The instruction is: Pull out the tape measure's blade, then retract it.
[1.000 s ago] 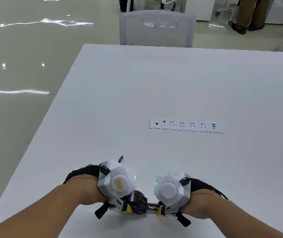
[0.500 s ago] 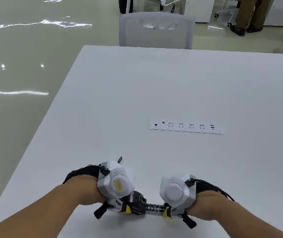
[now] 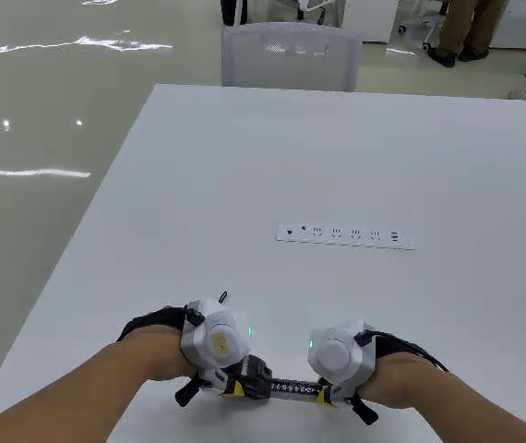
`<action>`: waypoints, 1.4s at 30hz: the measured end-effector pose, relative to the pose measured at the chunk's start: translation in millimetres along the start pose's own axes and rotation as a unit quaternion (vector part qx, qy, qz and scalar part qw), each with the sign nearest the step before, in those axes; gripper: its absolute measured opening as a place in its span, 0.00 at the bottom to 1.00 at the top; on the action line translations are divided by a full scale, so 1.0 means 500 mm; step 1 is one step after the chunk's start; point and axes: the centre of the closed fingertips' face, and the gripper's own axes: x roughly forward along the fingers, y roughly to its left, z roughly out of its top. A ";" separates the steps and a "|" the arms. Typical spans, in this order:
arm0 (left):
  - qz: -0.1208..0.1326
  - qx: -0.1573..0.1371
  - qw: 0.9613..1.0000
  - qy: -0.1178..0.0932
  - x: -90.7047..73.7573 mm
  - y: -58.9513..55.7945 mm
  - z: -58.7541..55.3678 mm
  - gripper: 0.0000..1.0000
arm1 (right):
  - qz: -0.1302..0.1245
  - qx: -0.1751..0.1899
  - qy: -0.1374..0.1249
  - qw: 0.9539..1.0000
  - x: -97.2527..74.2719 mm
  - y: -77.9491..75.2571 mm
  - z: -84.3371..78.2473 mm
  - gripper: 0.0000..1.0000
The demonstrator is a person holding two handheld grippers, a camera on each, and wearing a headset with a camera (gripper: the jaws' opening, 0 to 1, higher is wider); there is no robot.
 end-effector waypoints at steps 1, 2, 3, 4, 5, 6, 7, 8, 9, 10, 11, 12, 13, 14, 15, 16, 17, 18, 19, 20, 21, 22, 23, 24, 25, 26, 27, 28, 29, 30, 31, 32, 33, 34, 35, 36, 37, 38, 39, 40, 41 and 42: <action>0.000 0.001 1.000 0.000 0.001 0.000 0.000 0.29 | 0.000 0.000 0.002 1.000 -0.001 -0.001 -0.003 0.09; -0.001 0.001 1.000 0.001 0.002 0.000 -0.001 0.29 | 0.002 0.002 0.004 1.000 -0.002 0.000 -0.005 0.09; -0.001 0.002 1.000 0.001 0.003 0.000 -0.001 0.29 | 0.005 0.005 0.006 1.000 -0.004 0.002 -0.008 0.09; -0.001 0.003 1.000 0.001 0.004 0.001 -0.001 0.29 | 0.008 0.003 0.013 1.000 -0.004 0.002 -0.013 0.09; -0.001 0.003 1.000 0.001 0.004 0.001 -0.001 0.29 | 0.008 0.000 0.016 1.000 -0.005 0.002 -0.016 0.09; -0.001 0.003 1.000 0.000 0.003 0.000 -0.001 0.29 | 0.008 0.001 0.019 1.000 -0.006 0.000 -0.020 0.09; -0.001 0.003 1.000 0.000 0.003 0.000 -0.001 0.29 | 0.008 0.001 0.021 1.000 -0.006 -0.001 -0.023 0.09; 0.000 0.003 1.000 0.000 0.003 0.000 -0.001 0.29 | 0.008 0.000 0.023 1.000 -0.009 -0.002 -0.027 0.09; 0.000 0.003 1.000 -0.001 0.004 0.001 -0.002 0.29 | 0.008 0.002 0.024 1.000 -0.010 -0.002 -0.030 0.09; 0.000 0.003 1.000 0.000 0.005 0.002 -0.003 0.29 | 0.009 0.006 0.025 1.000 -0.012 -0.003 -0.034 0.09; 0.000 0.003 1.000 -0.001 0.006 0.003 -0.005 0.29 | 0.008 0.005 0.025 1.000 -0.012 -0.002 -0.037 0.09; -0.001 0.003 1.000 -0.001 0.007 0.004 -0.005 0.29 | 0.007 0.002 0.027 1.000 -0.012 -0.002 -0.039 0.09; -0.001 0.003 1.000 -0.001 0.007 0.004 -0.005 0.29 | 0.007 0.001 0.028 1.000 -0.011 -0.002 -0.039 0.09; -0.002 0.003 1.000 -0.001 0.007 0.004 -0.005 0.29 | 0.006 0.001 0.029 1.000 -0.013 -0.002 -0.040 0.09; -0.002 0.003 1.000 -0.001 0.007 0.004 -0.005 0.29 | 0.006 0.000 0.030 1.000 -0.014 -0.002 -0.042 0.09; -0.002 0.002 1.000 -0.001 0.006 0.004 -0.005 0.29 | 0.006 -0.001 0.032 0.999 -0.013 -0.003 -0.044 0.09; -0.002 0.001 1.000 -0.001 0.007 0.005 -0.005 0.29 | 0.005 -0.003 0.033 0.999 -0.012 -0.005 -0.045 0.09; -0.001 0.000 1.000 -0.002 0.007 0.005 -0.005 0.29 | 0.005 -0.003 0.034 0.999 -0.011 -0.005 -0.047 0.09; -0.001 -0.001 1.000 -0.002 0.007 0.005 -0.005 0.29 | 0.005 -0.002 0.036 0.999 -0.012 -0.006 -0.049 0.09; -0.001 -0.001 1.000 -0.002 0.006 0.005 -0.005 0.29 | 0.004 -0.004 0.037 0.999 -0.014 -0.006 -0.051 0.09; -0.001 0.000 1.000 -0.002 0.007 0.005 -0.006 0.29 | 0.004 -0.003 0.037 0.999 -0.016 -0.005 -0.053 0.09; -0.001 0.000 1.000 -0.002 0.007 0.005 -0.006 0.29 | 0.004 -0.004 0.037 0.999 -0.014 -0.007 -0.056 0.09; -0.001 0.000 1.000 -0.002 0.008 0.006 -0.007 0.29 | 0.004 -0.004 0.038 0.999 -0.013 -0.009 -0.060 0.09; -0.001 0.000 1.000 -0.003 0.008 0.005 -0.007 0.29 | 0.003 -0.004 0.038 0.999 -0.010 -0.011 -0.064 0.09; -0.001 0.000 1.000 -0.003 0.008 0.005 -0.007 0.29 | 0.003 -0.003 0.038 0.999 -0.009 -0.013 -0.067 0.09; -0.001 0.000 1.000 -0.003 0.008 0.006 -0.007 0.29 | 0.002 0.000 0.038 0.999 -0.011 -0.012 -0.068 0.09; 0.000 -0.001 1.000 -0.004 0.008 0.006 -0.007 0.29 | 0.000 -0.001 0.040 0.999 -0.014 -0.011 -0.070 0.09; 0.001 -0.004 1.000 -0.003 0.009 0.006 -0.007 0.29 | 0.000 -0.004 0.042 0.999 -0.015 -0.009 -0.069 0.09; 0.002 -0.003 1.000 -0.003 0.009 0.006 -0.006 0.29 | -0.001 -0.006 0.044 0.999 -0.015 -0.009 -0.069 0.09; 0.002 -0.003 1.000 -0.002 0.009 0.005 -0.006 0.29 | -0.002 -0.008 0.044 0.999 -0.014 -0.012 -0.069 0.10; 0.002 -0.002 1.000 -0.002 0.009 0.005 -0.006 0.29 | -0.003 -0.008 0.044 0.999 -0.013 -0.013 -0.068 0.10; 0.002 -0.003 1.000 -0.002 0.010 0.005 -0.007 0.29 | -0.003 -0.007 0.044 0.999 -0.014 -0.013 -0.068 0.10; 0.002 -0.003 1.000 -0.002 0.010 0.005 -0.007 0.29 | -0.003 -0.007 0.045 0.999 -0.016 -0.012 -0.068 0.10; 0.002 -0.003 1.000 -0.002 0.010 0.005 -0.007 0.29 | -0.003 -0.008 0.046 0.999 -0.017 -0.011 -0.067 0.10; 0.002 -0.003 1.000 -0.002 0.010 0.005 -0.007 0.29 | -0.003 -0.010 0.047 0.999 -0.019 -0.010 -0.067 0.10; 0.002 -0.002 1.000 -0.001 0.010 0.005 -0.008 0.29 | -0.003 -0.011 0.048 0.999 -0.019 -0.010 -0.067 0.09; 0.003 -0.003 1.000 -0.001 0.011 0.006 -0.008 0.29 | -0.003 -0.011 0.047 0.999 -0.019 -0.010 -0.069 0.09; 0.003 -0.003 1.000 -0.002 0.011 0.006 -0.008 0.29 | -0.002 -0.011 0.046 0.999 -0.022 -0.009 -0.070 0.09; 0.004 -0.003 1.000 -0.002 0.011 0.006 -0.008 0.29 | -0.001 -0.009 0.046 0.999 -0.023 -0.009 -0.072 0.09; 0.004 -0.004 1.000 -0.003 0.011 0.006 -0.008 0.29 | -0.001 -0.008 0.046 0.999 -0.025 -0.008 -0.075 0.09; 0.004 -0.004 1.000 -0.003 0.011 0.006 -0.008 0.29 | -0.002 -0.010 0.047 0.999 -0.026 -0.007 -0.076 0.09; 0.004 -0.004 1.000 -0.004 0.011 0.006 -0.008 0.29 | -0.002 -0.010 0.047 0.999 -0.028 -0.006 -0.078 0.09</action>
